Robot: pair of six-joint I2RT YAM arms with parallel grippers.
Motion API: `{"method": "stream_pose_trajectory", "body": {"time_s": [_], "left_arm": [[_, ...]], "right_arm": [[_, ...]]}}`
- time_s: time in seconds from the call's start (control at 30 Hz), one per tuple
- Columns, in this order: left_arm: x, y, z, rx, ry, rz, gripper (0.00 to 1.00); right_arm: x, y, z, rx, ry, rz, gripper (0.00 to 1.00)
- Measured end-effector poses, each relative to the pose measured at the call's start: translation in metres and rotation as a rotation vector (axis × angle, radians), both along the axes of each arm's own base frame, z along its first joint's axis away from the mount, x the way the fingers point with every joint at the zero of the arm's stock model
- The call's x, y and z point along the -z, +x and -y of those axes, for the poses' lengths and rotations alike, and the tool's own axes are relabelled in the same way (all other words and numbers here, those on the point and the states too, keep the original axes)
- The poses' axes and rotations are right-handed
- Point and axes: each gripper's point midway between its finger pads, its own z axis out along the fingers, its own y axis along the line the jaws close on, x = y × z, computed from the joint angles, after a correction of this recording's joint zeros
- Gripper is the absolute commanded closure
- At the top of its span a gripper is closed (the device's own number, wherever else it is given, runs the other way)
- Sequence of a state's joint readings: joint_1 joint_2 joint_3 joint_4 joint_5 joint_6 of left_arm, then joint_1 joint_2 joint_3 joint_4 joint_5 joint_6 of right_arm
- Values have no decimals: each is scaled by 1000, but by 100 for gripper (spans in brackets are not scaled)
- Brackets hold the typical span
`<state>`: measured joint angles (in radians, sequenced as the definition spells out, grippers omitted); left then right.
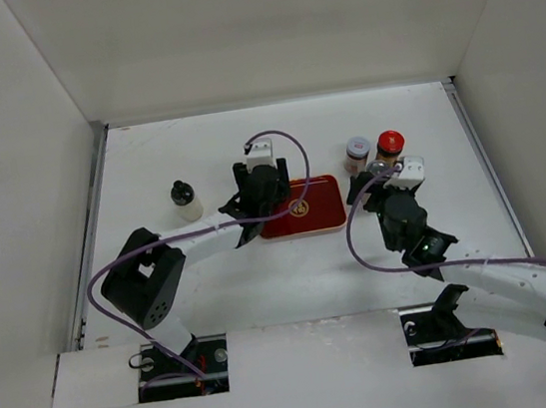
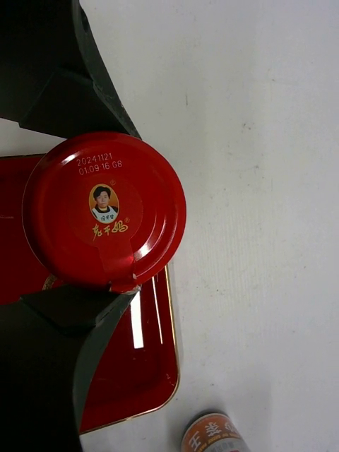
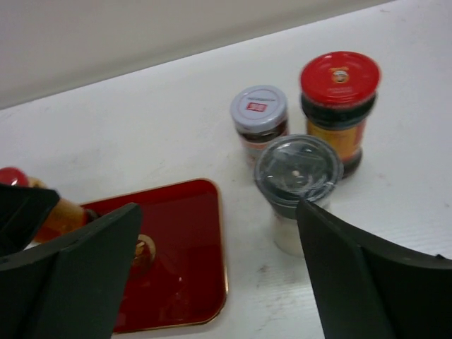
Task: Organize the condiment bottles
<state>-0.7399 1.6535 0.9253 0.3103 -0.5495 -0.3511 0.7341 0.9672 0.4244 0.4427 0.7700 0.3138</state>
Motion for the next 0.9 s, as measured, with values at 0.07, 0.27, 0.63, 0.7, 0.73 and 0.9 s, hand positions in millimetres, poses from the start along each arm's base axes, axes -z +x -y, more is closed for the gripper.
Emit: {"method": "stream_pose_trajectory", "body": {"time_s": [0.07, 0.27, 0.63, 0.7, 0.73, 0.9], "left_arm": [[-2, 1, 0, -1, 2, 8, 20], [-24, 8, -1, -23, -28, 82, 3], [-93, -50, -18, -5, -159, 233, 3], [-93, -68, -23, 12, -181, 246, 4], [-91, -77, -26, 22, -193, 252, 4], [-56, -108, -50, 38, -205, 242, 4]], "right_arm": [[1, 2, 15, 59, -13, -9, 0], [7, 12, 46, 193, -60, -68, 0], [37, 47, 56, 194, -77, -215, 0], [47, 50, 55, 184, -71, -245, 1], [50, 52, 55, 179, -72, -257, 4], [60, 55, 49, 152, -69, -287, 33]]}}
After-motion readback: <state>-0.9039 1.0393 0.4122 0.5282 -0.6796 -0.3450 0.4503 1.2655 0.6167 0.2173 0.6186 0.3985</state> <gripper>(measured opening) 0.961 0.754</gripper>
